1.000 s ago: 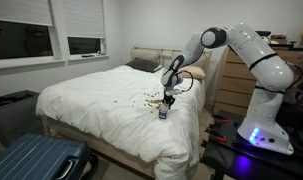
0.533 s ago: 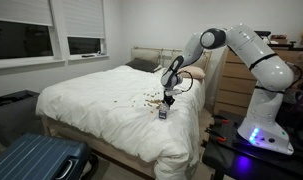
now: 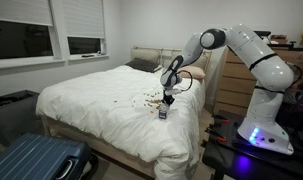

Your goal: Pick some objects from the bed and put them in the clear bottle

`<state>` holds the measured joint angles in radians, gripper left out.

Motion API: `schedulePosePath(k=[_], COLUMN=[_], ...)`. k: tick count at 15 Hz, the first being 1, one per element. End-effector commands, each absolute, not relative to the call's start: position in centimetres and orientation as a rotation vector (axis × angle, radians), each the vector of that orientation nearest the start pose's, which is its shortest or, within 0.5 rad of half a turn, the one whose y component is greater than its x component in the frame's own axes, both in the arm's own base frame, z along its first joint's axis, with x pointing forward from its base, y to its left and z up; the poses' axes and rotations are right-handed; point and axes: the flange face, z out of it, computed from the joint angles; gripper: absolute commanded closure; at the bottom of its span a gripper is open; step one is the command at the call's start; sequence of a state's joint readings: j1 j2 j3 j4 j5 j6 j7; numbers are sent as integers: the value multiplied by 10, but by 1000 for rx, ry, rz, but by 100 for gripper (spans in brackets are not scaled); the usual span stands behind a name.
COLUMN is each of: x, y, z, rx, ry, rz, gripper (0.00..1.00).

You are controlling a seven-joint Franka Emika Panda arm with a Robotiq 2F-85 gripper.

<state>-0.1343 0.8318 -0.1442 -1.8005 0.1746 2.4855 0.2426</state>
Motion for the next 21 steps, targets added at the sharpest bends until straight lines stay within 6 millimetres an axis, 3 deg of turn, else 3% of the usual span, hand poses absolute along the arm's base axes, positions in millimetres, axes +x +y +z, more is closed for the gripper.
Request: schedulePosePath(k=[1, 5, 6, 7, 9, 17, 21], x=[603, 608, 609, 609, 609, 600, 597], y=[-169, -171, -172, -173, -173, -166, -166], z=[107, 135, 138, 138, 136, 110, 99], rx=[-2991, -2986, -2985, -2984, -2983, -3001, -3005], ry=[951, 934, 938, 942, 945, 924, 924], rz=[208, 162, 174, 191, 225, 343, 372], gripper=[100, 100, 74, 73, 60, 1, 0])
